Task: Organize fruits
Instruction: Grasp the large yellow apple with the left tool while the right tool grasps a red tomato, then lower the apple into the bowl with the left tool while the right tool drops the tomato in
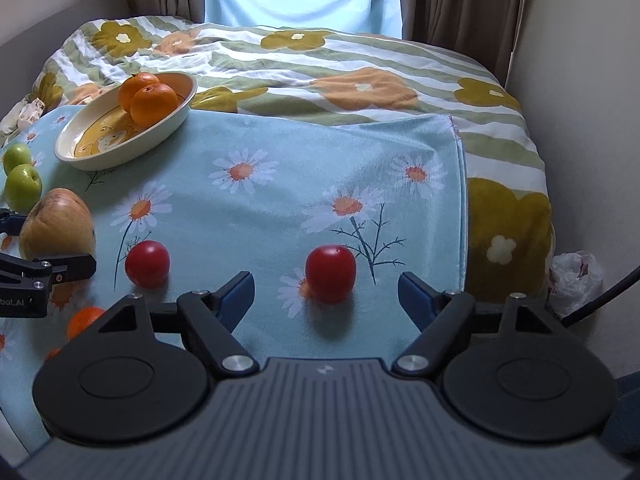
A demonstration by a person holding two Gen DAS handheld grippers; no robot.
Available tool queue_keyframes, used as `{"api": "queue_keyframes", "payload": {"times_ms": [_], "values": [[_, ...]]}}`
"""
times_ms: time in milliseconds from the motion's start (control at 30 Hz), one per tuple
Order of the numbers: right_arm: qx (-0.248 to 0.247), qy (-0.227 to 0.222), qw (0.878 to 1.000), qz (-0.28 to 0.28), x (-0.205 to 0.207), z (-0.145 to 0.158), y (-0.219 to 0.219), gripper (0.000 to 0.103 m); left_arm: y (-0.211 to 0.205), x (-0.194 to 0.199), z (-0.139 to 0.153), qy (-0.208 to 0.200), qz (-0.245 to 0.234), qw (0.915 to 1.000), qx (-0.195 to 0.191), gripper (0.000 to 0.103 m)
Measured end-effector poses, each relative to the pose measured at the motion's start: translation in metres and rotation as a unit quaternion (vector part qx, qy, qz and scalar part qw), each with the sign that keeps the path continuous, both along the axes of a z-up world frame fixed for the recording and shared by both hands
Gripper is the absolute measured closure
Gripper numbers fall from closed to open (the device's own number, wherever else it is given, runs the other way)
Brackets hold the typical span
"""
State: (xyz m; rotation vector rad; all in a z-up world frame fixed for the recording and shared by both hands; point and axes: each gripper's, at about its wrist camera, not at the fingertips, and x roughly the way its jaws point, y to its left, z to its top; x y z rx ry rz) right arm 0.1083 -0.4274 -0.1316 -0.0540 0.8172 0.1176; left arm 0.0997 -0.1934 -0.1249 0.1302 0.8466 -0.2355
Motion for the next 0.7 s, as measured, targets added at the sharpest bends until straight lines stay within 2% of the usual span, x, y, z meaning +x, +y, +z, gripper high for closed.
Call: {"api": "queue_keyframes", "payload": {"times_ms": [167, 300, 500, 600, 633, 700], "values": [[0.002, 0.010, 1.000, 0.005, 0.007, -0.006, -0.002, 0.023, 0.000, -0.003, 0.000, -0.006, 0.002, 1.0000, -0.006, 0.025], [0.001, 0.009, 1.000, 0.009, 0.010, -0.007, 0.000, 0.030, 0.000, -0.004, 0.000, -0.008, 0.004, 0.9999, -0.007, 0.025], [-0.001, 0.009, 1.000, 0.010, 0.012, -0.008, 0.001, 0.049, 0.001, -0.007, 0.000, -0.010, 0.009, 0.9999, -0.004, 0.026], [0.000, 0.009, 1.000, 0.004, 0.013, -0.009, 0.000, 0.051, 0.003, -0.009, 0.000, -0.013, 0.008, 0.9999, 0.000, 0.026], [0.001, 0.009, 1.000, 0.002, 0.013, -0.010, 0.000, 0.057, 0.004, -0.009, 0.000, -0.014, 0.008, 0.9999, 0.002, 0.026], [0.004, 0.008, 1.000, 0.002, 0.013, -0.009, -0.001, 0.059, 0.005, -0.010, 0.000, -0.016, 0.008, 0.9998, 0.006, 0.026]]}}
